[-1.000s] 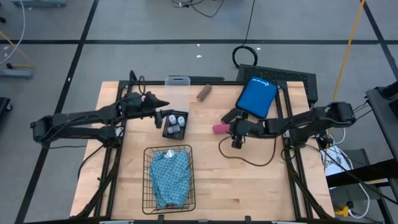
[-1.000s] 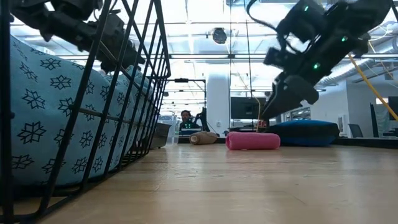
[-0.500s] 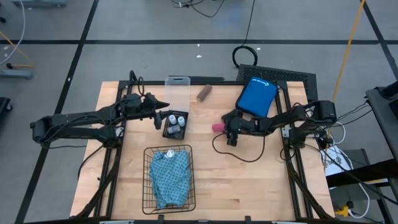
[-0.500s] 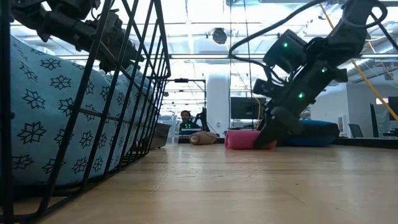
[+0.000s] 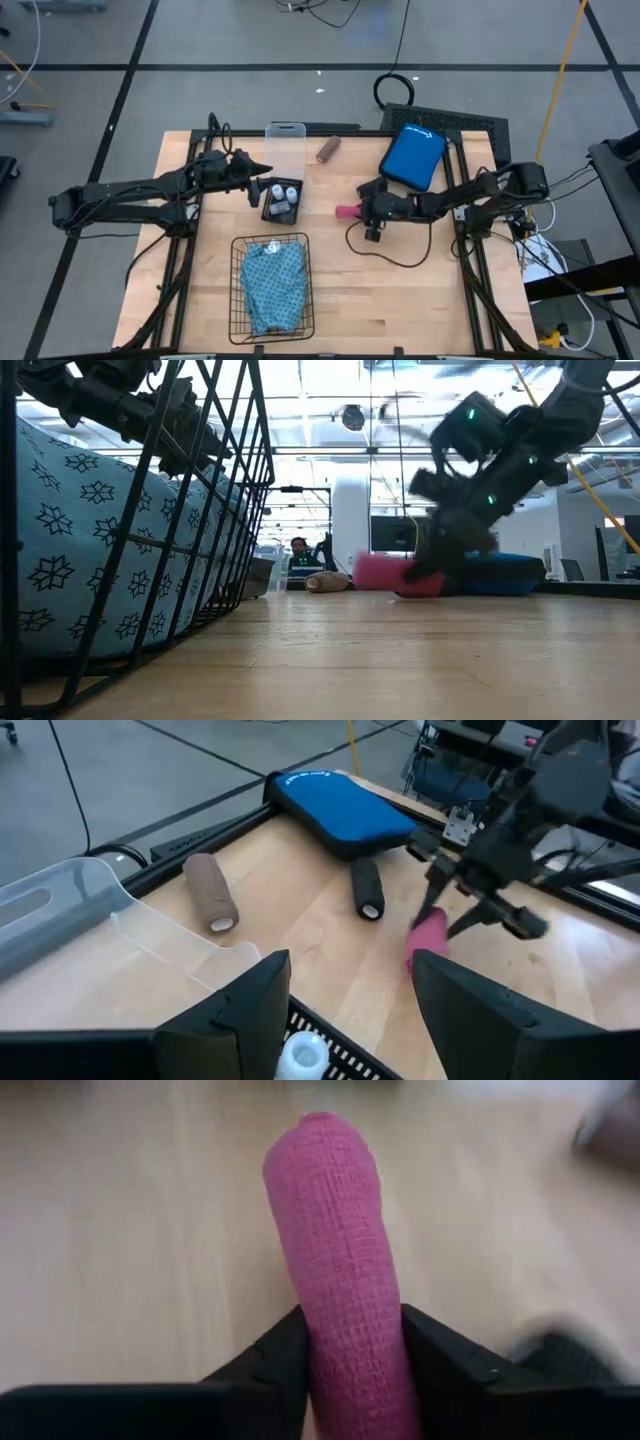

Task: Pick & place medical supplies in basket/bin
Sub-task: Put the pink bandage into the transparent bin

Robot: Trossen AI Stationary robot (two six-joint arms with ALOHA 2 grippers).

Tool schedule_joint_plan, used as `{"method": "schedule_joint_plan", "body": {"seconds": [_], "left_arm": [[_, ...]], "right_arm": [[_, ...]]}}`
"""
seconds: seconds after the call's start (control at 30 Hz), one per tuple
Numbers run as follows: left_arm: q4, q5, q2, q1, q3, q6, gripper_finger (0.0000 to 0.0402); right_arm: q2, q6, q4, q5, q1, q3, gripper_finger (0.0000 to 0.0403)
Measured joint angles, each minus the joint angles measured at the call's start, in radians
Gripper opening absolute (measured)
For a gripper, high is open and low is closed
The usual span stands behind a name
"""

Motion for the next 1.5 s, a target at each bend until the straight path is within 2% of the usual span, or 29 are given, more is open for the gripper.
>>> {"method": "schedule_joint_plan", "body": {"seconds": [0.2, 0.4, 0.53, 0.63, 0.9, 1.03, 1.2, 1.33, 1.5], "left_arm": [[0.015, 0.000, 0.002, 0.000, 0.000, -0.046, 0.0220], [0.148, 0.009, 0.002, -0.041, 0.000, -0.029, 0.0219], [0.277, 0.009, 0.029, -0.106, 0.001, 0.046, 0.0219], [0.395, 0.011, 0.079, -0.168, 0.001, 0.112, 0.0219], [0.752, 0.012, 0.303, -0.305, 0.001, 0.344, 0.0220], [0.845, -0.009, 0.404, -0.333, 0.008, 0.385, 0.0219], [0.813, -0.038, 0.507, -0.336, 0.089, 0.302, 0.0214], [0.621, -0.028, 0.570, -0.335, 0.217, 0.273, 0.0214], [0.401, -0.030, 0.637, -0.336, 0.370, 0.349, 0.0214]], "right_arm": [[-0.046, -0.003, 0.242, 0.017, 0.022, 0.001, 0.0092], [-0.051, -0.004, 0.521, 0.012, 0.040, 0.003, 0.0094], [-0.051, 0.030, 0.620, -0.061, 0.050, 0.003, 0.0094], [-0.052, 0.058, 0.675, -0.080, 0.060, 0.003, 0.0095], [-0.052, 0.068, 0.675, -0.079, 0.067, 0.003, 0.0095], [-0.052, 0.067, 0.675, -0.079, 0.073, 0.003, 0.0095], [-0.052, 0.063, 0.675, -0.079, 0.074, 0.003, 0.0095], [-0.052, 0.061, 0.672, -0.080, 0.074, 0.003, 0.0095], [-0.052, 0.067, 0.675, -0.116, 0.074, 0.003, 0.0095]]}}
